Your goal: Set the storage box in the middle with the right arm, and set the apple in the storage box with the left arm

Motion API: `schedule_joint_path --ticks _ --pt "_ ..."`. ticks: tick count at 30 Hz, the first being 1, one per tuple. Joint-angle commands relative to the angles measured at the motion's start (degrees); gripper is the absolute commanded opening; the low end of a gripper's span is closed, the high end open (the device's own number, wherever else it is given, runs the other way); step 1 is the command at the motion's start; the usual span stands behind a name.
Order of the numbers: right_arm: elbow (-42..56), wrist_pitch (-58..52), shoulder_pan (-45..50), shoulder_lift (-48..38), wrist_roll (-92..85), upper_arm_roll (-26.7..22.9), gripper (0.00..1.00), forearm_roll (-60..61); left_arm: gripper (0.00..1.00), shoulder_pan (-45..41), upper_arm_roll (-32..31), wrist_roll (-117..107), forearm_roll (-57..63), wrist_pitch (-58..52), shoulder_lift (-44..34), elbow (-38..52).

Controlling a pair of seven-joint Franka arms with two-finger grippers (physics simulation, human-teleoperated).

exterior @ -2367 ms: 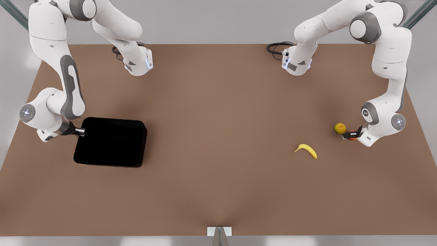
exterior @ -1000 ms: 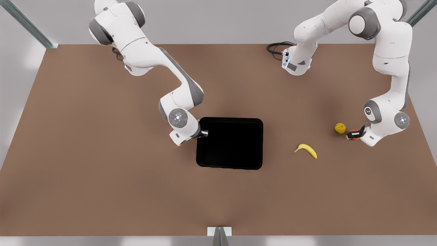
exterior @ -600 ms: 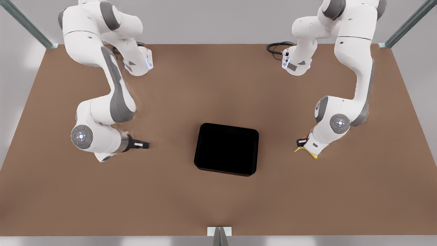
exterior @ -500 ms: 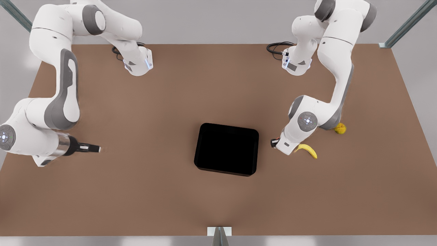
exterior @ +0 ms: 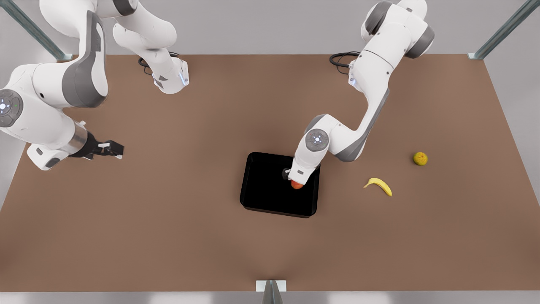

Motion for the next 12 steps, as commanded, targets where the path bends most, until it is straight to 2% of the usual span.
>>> schedule_joint_path --ticks 1,3,5,6,7,8,12 --pt "0.0 0.1 0.5 -0.1 0.0 0.0 1.0 -0.4 1.0 1.8 0.4 0.7 0.0 -3.5 -1.9 0.5" --pt "-0.1 0.1 1.9 -0.1 0.1 0.3 1.0 -0.5 1.0 14.6 0.1 22.5 -1.1 -25.6 -11.6 0.5" --pt "0.0 0.1 2.1 -0.1 0.1 0.3 1.0 -0.3 1.0 20.6 2.2 29.6 -1.5 -34.0 -18.4 0.1" --pt "0.0 0.2 2.1 -0.1 0.0 0.3 1.0 -0.1 1.0 26.1 2.5 32.7 -6.1 -36.7 -22.4 0.1" --pt "0.0 0.2 2.0 0.0 -0.2 0.3 1.0 -0.1 1.0 27.0 4.0 36.4 -6.6 -37.6 -24.6 -0.1" --pt "0.0 0.2 2.1 -0.1 -0.2 0.4 1.0 -0.1 1.0 27.0 6.7 40.6 -6.4 -38.2 -27.0 -0.6" --pt "0.0 0.4 2.1 0.0 0.0 0.8 1.0 -0.1 1.0 26.6 6.8 40.9 -6.2 -38.7 -30.4 -2.1"
